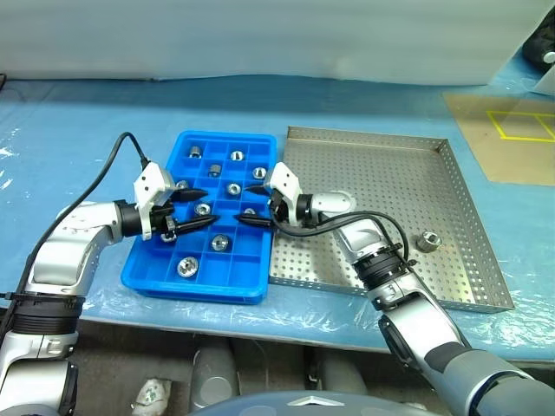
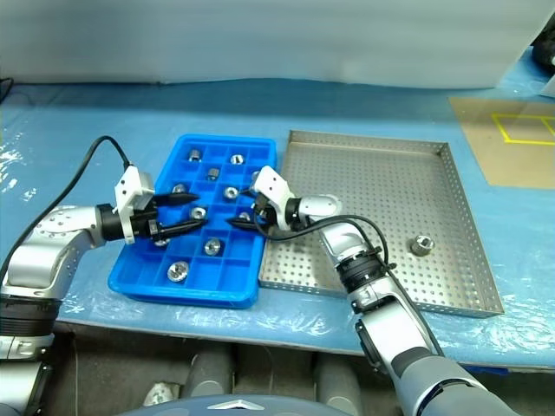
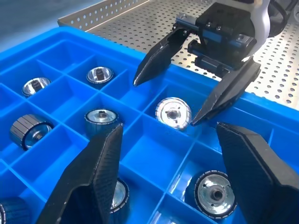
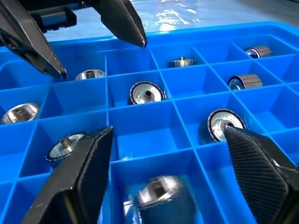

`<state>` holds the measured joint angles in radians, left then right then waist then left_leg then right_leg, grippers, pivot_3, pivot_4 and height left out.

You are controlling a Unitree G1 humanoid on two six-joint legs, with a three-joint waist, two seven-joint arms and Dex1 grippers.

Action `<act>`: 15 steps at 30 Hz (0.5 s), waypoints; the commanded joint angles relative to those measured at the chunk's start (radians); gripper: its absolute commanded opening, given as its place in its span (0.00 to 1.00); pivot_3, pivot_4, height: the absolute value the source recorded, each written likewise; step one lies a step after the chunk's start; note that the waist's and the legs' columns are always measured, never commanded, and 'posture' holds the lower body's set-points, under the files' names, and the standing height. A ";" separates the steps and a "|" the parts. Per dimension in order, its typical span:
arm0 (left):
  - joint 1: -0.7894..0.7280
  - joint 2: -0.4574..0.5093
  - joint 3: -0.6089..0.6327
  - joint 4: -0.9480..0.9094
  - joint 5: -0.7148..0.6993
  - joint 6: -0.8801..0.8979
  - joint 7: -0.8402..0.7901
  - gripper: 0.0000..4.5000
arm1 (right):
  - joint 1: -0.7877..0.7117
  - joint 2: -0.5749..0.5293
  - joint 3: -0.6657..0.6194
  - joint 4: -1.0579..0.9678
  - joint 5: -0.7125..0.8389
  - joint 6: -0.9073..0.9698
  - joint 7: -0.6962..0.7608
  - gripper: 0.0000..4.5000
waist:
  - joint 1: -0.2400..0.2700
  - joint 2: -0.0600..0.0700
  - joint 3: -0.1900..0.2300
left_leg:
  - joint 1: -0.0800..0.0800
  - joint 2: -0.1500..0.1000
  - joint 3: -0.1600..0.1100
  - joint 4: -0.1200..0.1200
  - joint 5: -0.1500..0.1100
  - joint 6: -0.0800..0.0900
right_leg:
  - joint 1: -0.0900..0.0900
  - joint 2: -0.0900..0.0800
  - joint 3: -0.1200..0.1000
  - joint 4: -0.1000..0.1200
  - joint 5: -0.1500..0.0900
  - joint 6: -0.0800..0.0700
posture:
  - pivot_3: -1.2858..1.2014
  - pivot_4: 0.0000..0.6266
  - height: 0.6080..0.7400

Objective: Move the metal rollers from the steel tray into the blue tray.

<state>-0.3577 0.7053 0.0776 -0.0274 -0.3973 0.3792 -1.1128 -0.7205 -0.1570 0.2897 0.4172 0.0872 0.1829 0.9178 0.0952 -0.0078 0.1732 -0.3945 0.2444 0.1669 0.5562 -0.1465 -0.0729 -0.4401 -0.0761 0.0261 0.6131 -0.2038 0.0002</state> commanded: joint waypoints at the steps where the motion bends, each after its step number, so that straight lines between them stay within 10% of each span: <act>1: -0.053 -0.008 -0.024 0.018 -0.005 -0.019 -0.023 0.74 | -0.016 -0.011 -0.037 -0.030 -0.005 -0.029 -0.041 0.82 | 0.000 0.000 0.000 | 0.000 0.000 0.000 0.000 0.000 0.000 | 0.000 0.000 0.000 0.000 0.000 0.000 | 0.54 0.24 1.00; 15: -0.358 -0.257 -0.183 0.353 0.076 -0.223 -0.106 0.74 | 0.183 -0.275 -0.316 -0.267 0.040 0.096 -0.214 0.82 | -0.009 -0.001 0.000 | 0.001 -0.002 0.000 0.005 0.000 0.000 | 0.001 0.000 0.003 0.004 0.000 0.000 | 0.43 0.24 1.00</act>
<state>-0.6886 0.4548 -0.0942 0.3145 -0.3273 0.1865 -1.1955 -0.5594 -0.4083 0.0138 0.2150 0.1139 0.2620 0.7151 0.0864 -0.0086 0.1728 -0.3939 0.2422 0.1670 0.5609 -0.1462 -0.0731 -0.4391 -0.0760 0.0294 0.6169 -0.2036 0.0007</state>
